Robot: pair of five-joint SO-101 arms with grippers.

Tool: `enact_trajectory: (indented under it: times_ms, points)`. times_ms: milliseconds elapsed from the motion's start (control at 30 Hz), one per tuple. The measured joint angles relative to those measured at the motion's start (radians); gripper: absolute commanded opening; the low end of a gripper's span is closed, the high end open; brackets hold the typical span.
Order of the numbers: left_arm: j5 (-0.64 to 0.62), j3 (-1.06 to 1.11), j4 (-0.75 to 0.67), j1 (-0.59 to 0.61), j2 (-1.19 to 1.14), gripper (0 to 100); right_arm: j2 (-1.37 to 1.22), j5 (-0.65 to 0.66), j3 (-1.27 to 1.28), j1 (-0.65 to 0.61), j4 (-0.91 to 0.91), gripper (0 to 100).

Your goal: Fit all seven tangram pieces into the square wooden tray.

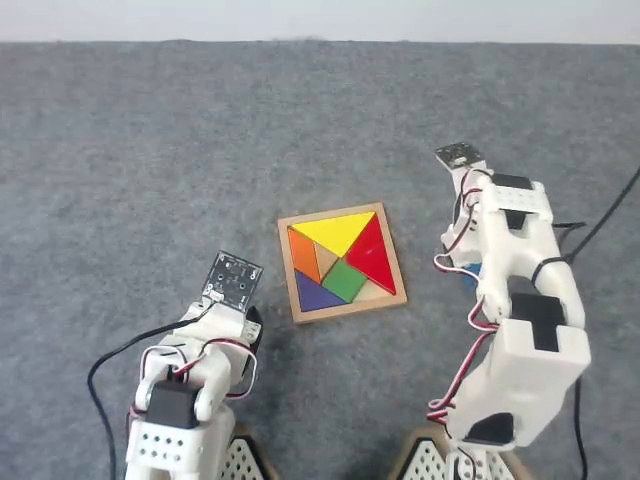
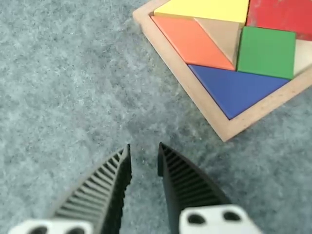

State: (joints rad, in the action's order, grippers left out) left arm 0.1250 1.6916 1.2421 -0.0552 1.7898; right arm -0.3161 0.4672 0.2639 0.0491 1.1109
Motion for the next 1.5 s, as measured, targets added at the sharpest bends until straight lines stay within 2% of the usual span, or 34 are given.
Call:
enact_trajectory:
  times_ms: [167, 600, 867, 1000, 1133, 1233, 1500]
  points:
    - [0.0, 0.0, 0.0, 0.0, 0.0, 9, 0.002, -0.006, 0.0, 0.0, 0.003, 9.1]
    - [0.0, 0.0, 0.0, 0.0, 0.0, 9, 0.069, -0.181, -0.023, -0.015, 0.127, 9.0]
    - [0.0, 0.0, 0.0, 0.0, 0.0, 9, 0.396, -0.301, 0.052, -0.199, 0.244, 9.1]
    - [0.0, 0.0, 0.0, 0.0, 0.0, 9, 0.548, -0.388, 0.226, -0.339, 0.181, 9.5]
    - [0.0, 0.0, 0.0, 0.0, 0.0, 9, 0.571, -0.479, 0.301, -0.445, 0.107, 9.0]
    - [0.0, 0.0, 0.0, 0.0, 0.0, 9, 0.571, -0.384, 0.301, -0.506, 0.08, 9.0]
    - [0.0, 0.0, 0.0, 0.0, 0.0, 9, 0.47, 0.172, 0.233, -0.537, 0.044, 9.1]
